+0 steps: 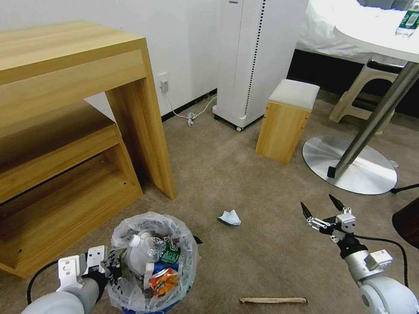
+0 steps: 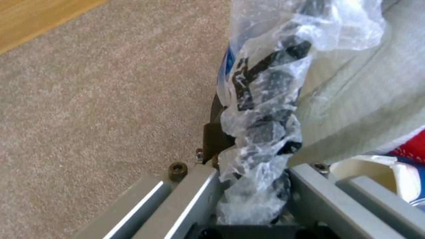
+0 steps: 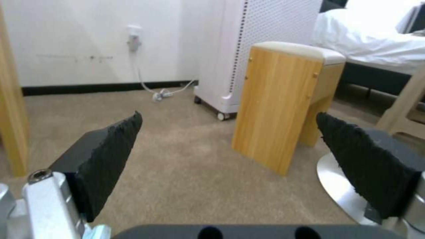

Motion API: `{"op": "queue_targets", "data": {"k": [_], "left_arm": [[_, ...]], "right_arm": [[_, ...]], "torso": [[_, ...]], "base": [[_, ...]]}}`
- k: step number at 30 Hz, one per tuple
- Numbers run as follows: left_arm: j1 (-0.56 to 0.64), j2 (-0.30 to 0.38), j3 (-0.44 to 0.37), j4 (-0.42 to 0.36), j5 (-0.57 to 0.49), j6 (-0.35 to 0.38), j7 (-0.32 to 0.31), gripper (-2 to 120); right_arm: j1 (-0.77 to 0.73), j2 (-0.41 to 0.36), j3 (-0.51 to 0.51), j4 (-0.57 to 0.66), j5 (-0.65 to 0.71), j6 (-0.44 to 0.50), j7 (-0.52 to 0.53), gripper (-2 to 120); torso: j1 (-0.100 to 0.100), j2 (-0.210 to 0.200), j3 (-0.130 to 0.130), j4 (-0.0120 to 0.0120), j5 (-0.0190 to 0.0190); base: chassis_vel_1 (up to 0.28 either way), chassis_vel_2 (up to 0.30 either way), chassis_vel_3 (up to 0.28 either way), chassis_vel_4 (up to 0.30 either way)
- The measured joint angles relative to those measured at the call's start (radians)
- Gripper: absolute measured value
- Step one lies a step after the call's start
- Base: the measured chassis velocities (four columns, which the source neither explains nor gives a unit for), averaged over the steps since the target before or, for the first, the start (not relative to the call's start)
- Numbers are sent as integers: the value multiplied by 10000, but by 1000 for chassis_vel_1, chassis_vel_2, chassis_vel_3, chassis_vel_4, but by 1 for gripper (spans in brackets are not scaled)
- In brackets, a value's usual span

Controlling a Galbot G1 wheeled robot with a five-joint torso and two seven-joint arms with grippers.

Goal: Pick up the trash bin and place the garbage on the floor into it.

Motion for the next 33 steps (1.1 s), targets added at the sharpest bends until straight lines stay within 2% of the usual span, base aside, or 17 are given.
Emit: {"op": "queue_targets", "data": {"k": [7,9,33], "left_arm": [[97,-201,-42,-8,-45,-4,-155,0],[139,-241,-82,-34,-36,-4,-154,0],[21,-439,2,105,29,15,-150,0]], "right_arm": [[252,97,-469,31,195,318,547,100],[420,104,-685,-85,52,696,588,100],[1023,131,-1770,-680,-77,1192,1,100]], "torso": [[0,-1,0,0,0],[0,0,0,1,0],[-2,0,0,0,1]], "base": [[0,0,0,0],[0,0,0,0],[0,0,0,0]]}}
